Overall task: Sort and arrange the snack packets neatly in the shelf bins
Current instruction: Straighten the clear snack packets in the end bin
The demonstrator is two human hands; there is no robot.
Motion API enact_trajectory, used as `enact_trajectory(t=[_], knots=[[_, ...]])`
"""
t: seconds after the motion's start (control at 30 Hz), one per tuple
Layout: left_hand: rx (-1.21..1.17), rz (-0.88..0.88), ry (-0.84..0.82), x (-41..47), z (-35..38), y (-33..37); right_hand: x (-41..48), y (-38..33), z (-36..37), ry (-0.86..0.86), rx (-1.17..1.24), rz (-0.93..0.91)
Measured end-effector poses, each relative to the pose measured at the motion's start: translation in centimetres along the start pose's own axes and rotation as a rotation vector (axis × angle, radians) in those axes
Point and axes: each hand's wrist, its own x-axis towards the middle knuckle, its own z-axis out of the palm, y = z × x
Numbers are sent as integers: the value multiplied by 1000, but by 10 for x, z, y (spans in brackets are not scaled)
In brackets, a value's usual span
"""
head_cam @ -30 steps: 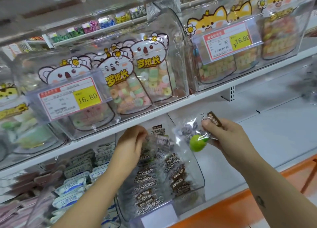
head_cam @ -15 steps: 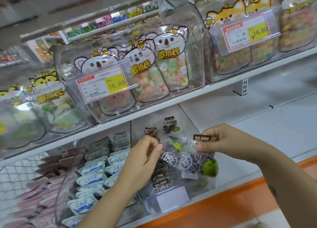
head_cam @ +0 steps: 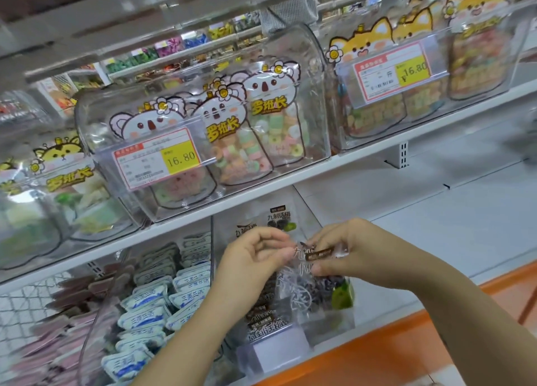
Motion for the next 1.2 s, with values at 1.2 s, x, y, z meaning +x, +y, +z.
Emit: enact_trajectory(t=[1.2], knots=[[1476, 23, -778, 142, 19, -100, 2, 87, -13, 734, 155, 358]])
